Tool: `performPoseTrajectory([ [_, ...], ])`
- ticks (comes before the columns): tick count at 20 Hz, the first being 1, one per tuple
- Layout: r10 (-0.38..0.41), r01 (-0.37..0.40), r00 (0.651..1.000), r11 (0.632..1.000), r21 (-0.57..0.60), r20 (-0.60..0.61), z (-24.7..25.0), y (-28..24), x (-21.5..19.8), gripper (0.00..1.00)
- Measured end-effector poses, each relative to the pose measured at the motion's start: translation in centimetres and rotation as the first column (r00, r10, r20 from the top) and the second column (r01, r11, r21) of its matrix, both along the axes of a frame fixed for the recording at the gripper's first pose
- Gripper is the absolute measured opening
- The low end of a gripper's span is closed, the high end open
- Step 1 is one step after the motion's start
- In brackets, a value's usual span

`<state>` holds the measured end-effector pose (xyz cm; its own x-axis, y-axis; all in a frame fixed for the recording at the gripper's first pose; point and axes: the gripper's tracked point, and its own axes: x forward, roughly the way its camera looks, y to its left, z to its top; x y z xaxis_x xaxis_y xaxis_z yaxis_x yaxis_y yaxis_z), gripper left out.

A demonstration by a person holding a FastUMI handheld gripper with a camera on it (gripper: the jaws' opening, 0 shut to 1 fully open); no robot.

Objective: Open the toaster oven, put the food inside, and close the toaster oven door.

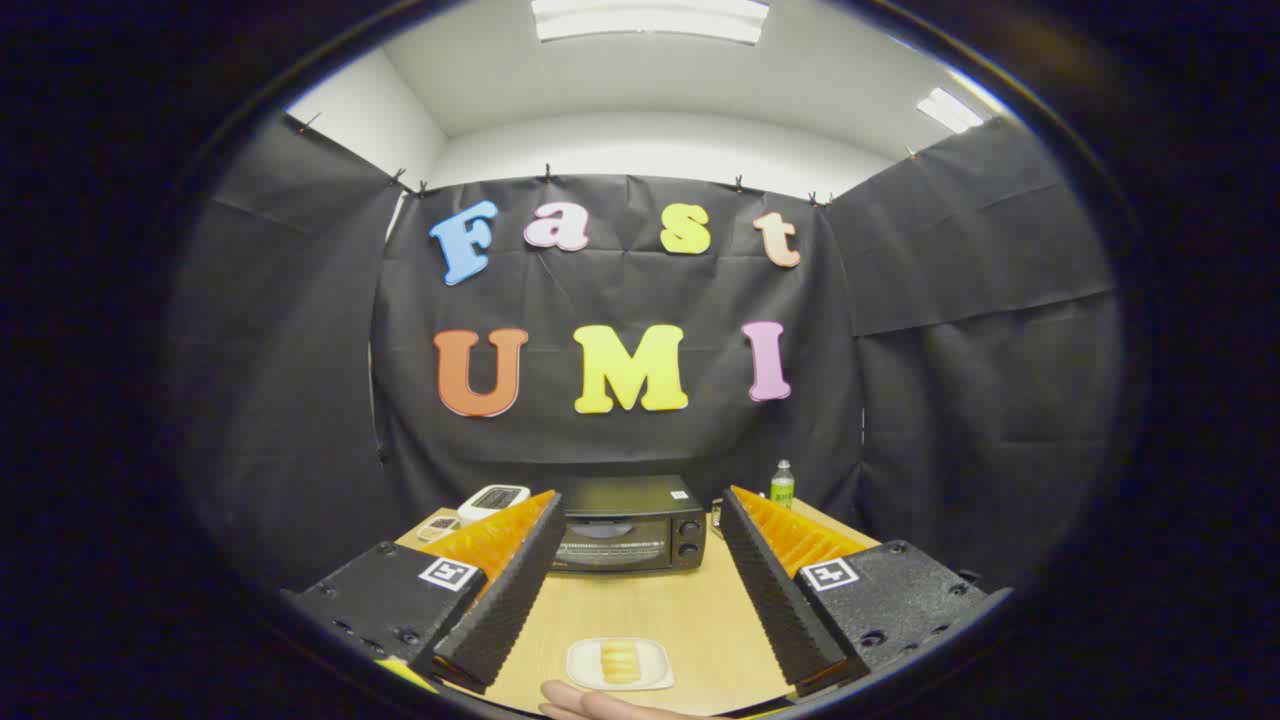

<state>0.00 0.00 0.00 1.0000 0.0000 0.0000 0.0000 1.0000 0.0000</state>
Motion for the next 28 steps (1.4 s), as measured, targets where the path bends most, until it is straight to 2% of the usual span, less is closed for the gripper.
performPoseTrajectory([
  [12, 0.026, -0.026, 0.999, 1.0, -0.007, -0.046, -1.5, 0.4, 1.3, 1.0],
  [15, 0.007, -0.007, 0.999, 1.0, 0.008, -0.036, -1.5, -0.4, 2.3, 1.0],
  [22, -0.046, 0.048, 0.999, 0.997, 0.053, -0.028, -2.4, -2.1, 6.8, 1.0],
  [28, -0.054, 0.055, 0.997, 0.998, 0.017, -0.057, -3.8, -0.4, 15.1, 0.99],
])
